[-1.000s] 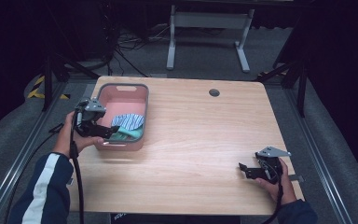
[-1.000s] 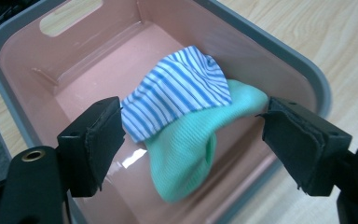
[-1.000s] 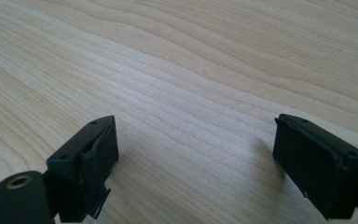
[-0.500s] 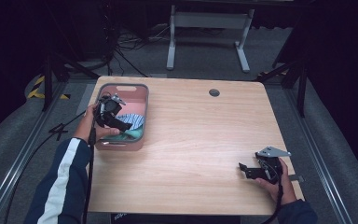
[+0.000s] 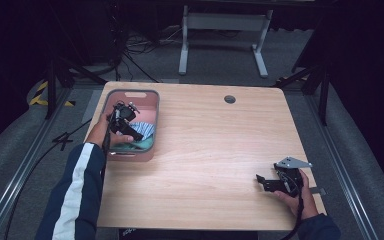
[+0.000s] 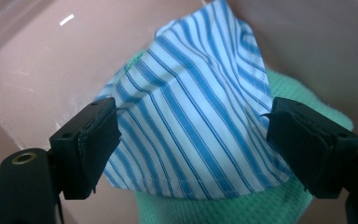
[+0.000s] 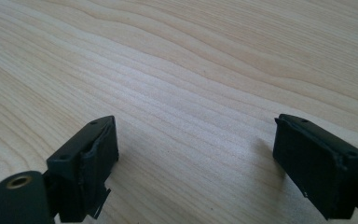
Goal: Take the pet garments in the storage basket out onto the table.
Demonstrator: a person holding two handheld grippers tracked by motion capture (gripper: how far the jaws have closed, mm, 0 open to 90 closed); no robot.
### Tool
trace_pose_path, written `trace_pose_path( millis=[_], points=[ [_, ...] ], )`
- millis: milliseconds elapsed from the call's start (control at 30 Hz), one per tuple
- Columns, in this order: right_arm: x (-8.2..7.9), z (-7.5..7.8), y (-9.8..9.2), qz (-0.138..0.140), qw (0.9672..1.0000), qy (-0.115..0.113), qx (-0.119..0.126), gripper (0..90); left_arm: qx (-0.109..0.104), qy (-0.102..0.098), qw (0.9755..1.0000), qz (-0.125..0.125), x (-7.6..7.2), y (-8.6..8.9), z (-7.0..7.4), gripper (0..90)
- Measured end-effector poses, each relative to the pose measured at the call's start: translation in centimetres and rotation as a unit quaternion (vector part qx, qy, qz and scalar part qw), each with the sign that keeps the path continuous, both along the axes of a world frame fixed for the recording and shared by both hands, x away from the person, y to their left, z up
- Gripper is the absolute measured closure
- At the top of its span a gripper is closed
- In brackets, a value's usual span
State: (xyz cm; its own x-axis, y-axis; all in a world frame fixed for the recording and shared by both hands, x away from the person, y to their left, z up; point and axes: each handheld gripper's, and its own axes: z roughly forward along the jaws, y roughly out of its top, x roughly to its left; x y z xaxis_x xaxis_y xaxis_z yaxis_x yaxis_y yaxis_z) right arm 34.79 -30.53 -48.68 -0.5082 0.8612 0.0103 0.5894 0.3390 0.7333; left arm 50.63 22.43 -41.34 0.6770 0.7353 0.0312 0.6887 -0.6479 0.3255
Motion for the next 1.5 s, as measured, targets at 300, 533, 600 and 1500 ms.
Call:
trace_pose_path(
  millis=[300,533,600,1500],
  points=[
    [0.0,0.0,0.0,0.002,1.0000,-0.001,0.000,14.4,0.045,0.028,0.9986,0.010,1.0,-0.6,-1.3,21.4],
    [0.0,0.0,0.0,0.002,1.0000,-0.001,0.000,14.4,0.009,0.062,0.9978,0.022,1.7,0.2,-2.0,27.2],
    [0.0,0.0,0.0,0.002,1.0000,0.000,0.000,14.3,0.007,0.066,0.9975,0.023,1.7,0.3,-2.0,31.9],
    [0.1,0.0,0.0,0.007,1.0000,-0.002,-0.003,14.4,-0.023,-0.040,0.9988,0.019,-0.5,1.7,2.1,73.9]
  ],
)
